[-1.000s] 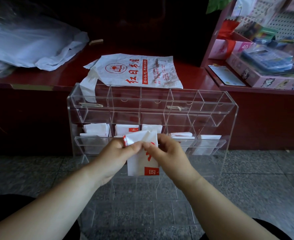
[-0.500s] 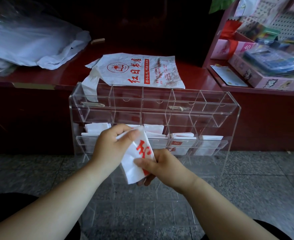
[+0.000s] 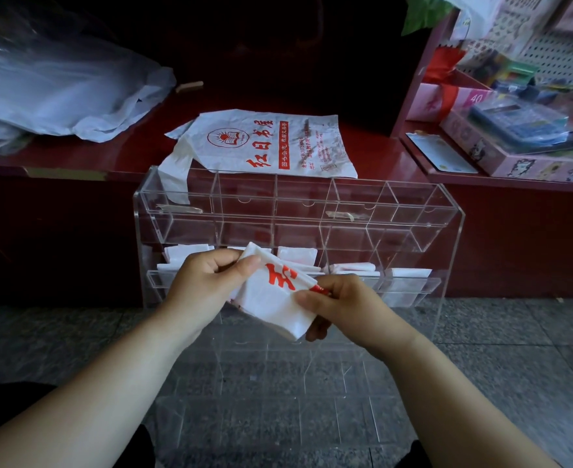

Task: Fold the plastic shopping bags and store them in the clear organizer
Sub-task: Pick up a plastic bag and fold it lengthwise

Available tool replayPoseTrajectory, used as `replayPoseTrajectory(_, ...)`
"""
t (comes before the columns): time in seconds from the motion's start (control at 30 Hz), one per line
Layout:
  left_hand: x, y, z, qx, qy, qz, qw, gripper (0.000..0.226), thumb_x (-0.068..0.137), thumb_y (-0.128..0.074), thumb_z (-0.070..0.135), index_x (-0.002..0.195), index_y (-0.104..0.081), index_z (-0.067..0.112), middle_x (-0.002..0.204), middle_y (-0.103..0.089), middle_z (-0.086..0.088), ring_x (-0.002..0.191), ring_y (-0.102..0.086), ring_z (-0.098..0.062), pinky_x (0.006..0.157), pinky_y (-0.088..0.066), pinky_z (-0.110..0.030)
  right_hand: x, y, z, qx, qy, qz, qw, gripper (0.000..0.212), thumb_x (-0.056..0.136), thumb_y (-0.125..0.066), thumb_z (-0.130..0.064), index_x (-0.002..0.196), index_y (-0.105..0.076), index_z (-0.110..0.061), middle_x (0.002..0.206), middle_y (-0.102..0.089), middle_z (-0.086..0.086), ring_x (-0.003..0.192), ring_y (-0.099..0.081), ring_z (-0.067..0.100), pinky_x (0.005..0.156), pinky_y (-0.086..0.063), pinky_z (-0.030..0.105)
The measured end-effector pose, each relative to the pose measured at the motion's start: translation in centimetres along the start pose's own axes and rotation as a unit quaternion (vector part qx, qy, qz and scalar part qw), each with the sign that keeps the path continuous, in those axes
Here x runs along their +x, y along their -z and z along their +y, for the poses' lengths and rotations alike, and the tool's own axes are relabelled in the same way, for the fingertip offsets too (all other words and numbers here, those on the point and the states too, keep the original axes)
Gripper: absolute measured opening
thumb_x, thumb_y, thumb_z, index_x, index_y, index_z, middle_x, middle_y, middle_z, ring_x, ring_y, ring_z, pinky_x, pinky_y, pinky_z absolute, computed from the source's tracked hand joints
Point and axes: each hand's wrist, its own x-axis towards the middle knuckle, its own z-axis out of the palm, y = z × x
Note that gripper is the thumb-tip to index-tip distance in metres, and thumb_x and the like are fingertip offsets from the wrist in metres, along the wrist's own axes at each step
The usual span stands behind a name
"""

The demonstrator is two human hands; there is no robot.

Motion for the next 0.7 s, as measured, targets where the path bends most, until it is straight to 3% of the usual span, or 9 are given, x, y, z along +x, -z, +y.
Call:
replayPoseTrajectory(0.13, 0.4, 0.7, 0.0, 0.041, 0.016, -0.068, 0.997, 0.025, 0.083, -0.060, 0.005, 0.066, -0.072, 0.019, 0.066, -0.069, 0.005, 0.073, -0.062, -0.009, 0.073, -0.047, -0.021, 0.1, 0.8, 0.3, 0.008, 0.012, 0.067, 0.998, 0.024, 0.089, -0.054, -0.007, 0.068, -0.061, -0.014, 0.051, -0.061, -0.002, 0.044, -0.055, 0.006, 0.052, -0.048, 0.020)
replayPoseTrajectory(0.23, 0.5, 0.3, 0.1, 0.061, 0.028, -0.117, 0.991, 0.025, 0.083, -0.059, -0.003, 0.075, -0.066, 0.019, 0.061, -0.068, 0.016, 0.064, -0.064, 0.005, 0.063, -0.048, -0.006, 0.1, 1.0, 0.8, 0.034, 0.023, 0.106, 0.993, 0.025, 0.089, -0.053, -0.004, 0.068, -0.062, -0.015, 0.051, -0.060, -0.004, 0.044, -0.054, 0.004, 0.050, -0.047, 0.018)
replayPoseTrajectory(0.4, 0.8, -1.2, 0.8, 0.099, -0.022, -0.059, 0.993, 0.030, 0.083, -0.061, 0.000, 0.071, -0.064, 0.027, 0.057, -0.066, 0.021, 0.058, -0.062, 0.005, 0.056, -0.047, -0.009, -0.6, 2.8, 1.7, 0.011, 0.048, 0.189, 0.981, 0.020, 0.088, -0.056, -0.006, 0.076, -0.063, -0.021, 0.055, -0.061, -0.014, 0.054, -0.052, 0.000, 0.054, -0.043, 0.011)
replayPoseTrajectory(0.47, 0.9, -1.9, 0.7, 0.149, -0.071, -0.012, 0.986, 0.032, 0.082, -0.063, 0.005, 0.066, -0.061, 0.033, 0.054, -0.062, 0.027, 0.058, -0.059, 0.007, 0.054, -0.042, -0.005, -1.0, 5.1, 2.4, -0.065, 0.025, 0.278, 0.958, 0.012, 0.087, -0.058, -0.008, 0.092, -0.067, -0.014, 0.067, -0.059, -0.016, 0.055, -0.050, 0.001, 0.052, -0.039, 0.007)
replayPoseTrajectory(0.53, 0.9, -2.8, 0.4, 0.205, -0.107, 0.017, 0.973, 0.024, 0.079, -0.067, 0.020, 0.058, -0.060, 0.028, 0.058, -0.063, 0.023, 0.059, -0.056, 0.002, 0.057, -0.040, -0.012, -1.3, 7.6, 3.5, -0.176, -0.031, 0.338, 0.924, 0.023, 0.090, -0.054, -0.010, 0.110, -0.064, -0.011, 0.088, -0.063, -0.008, 0.069, -0.056, 0.001, 0.057, -0.036, 0.010)
replayPoseTrajectory(0.6, 0.9, -4.3, 0.4, 0.250, -0.122, 0.029, 0.960, 0.022, 0.078, -0.068, 0.025, 0.059, -0.057, 0.020, 0.050, -0.057, 0.009, 0.056, -0.050, -0.001, 0.056, -0.035, -0.016, -1.4, 9.0, 4.4, -0.260, -0.078, 0.338, 0.901, 0.031, 0.092, -0.048, -0.009, 0.121, -0.058, -0.012, 0.122, -0.059, 0.001, 0.102, -0.058, 0.019, 0.070, -0.038, 0.022)
replayPoseTrajectory(0.7, 1.5, -7.3, 2.0, 0.305, -0.151, 0.043, 0.939, 0.017, 0.080, -0.067, 0.029, 0.082, -0.067, 0.012, 0.057, -0.053, 0.010, 0.068, -0.053, -0.021, 0.058, -0.033, -0.026, -0.9, 9.1, 5.4, -0.321, -0.104, 0.295, 0.894, 0.039, 0.092, -0.043, -0.006, 0.129, -0.050, -0.016, 0.140, -0.044, -0.002, 0.119, -0.049, 0.023, 0.083, -0.041, 0.029)
